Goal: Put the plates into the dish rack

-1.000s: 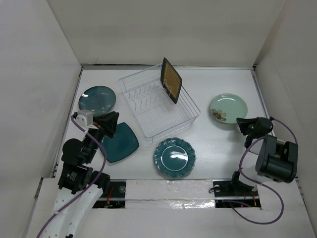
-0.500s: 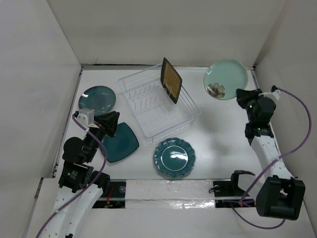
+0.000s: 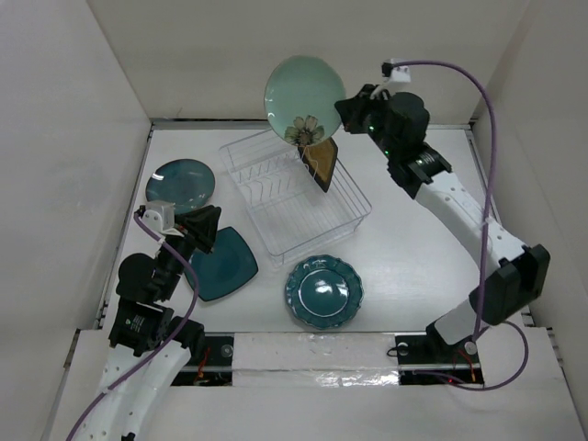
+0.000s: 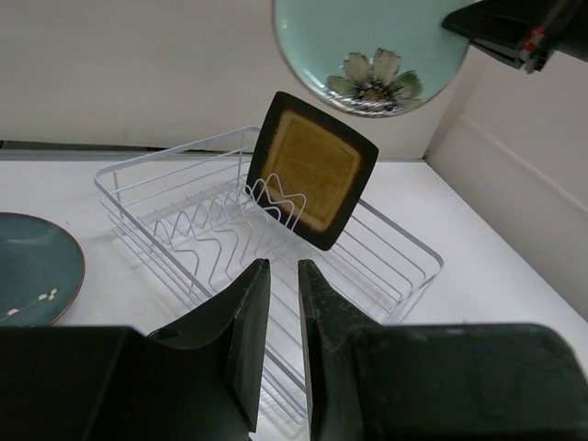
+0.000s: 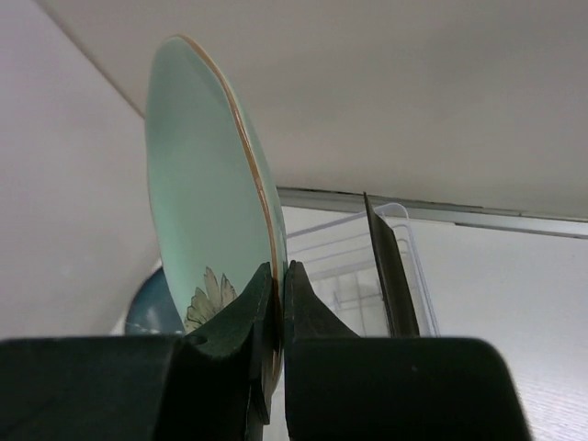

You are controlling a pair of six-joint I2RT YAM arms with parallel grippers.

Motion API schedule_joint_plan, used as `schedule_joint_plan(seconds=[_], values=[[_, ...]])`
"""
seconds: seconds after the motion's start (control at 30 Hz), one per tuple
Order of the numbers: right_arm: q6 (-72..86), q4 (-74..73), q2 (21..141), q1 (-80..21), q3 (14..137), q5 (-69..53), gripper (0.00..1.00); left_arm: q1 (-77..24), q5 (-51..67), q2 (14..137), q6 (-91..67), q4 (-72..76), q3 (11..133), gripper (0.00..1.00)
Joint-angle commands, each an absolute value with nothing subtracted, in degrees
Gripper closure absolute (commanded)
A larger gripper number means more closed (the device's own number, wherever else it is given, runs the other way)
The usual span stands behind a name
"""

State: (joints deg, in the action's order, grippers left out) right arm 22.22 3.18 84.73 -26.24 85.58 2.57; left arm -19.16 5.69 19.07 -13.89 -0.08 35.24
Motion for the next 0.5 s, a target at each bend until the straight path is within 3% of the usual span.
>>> schedule_joint_plan(seconds=[0.0, 0.2, 0.47], values=[[13.21, 1.34, 89.37, -30.31, 98.13, 14.9, 1.0, -19.42, 5.36, 19.25, -13.01, 1.85, 36.39, 0.84], [8.44, -2.63, 99.21, -33.74, 107.74, 23.64, 1.0, -19.42, 5.36, 19.25, -13.01, 2.02, 36.47, 0.84], [1.68, -2.02, 103.35, -35.6, 110.21, 31.8, 1.0, -19.42, 6.06, 19.34, -13.1, 2.11, 36.39, 0.84]])
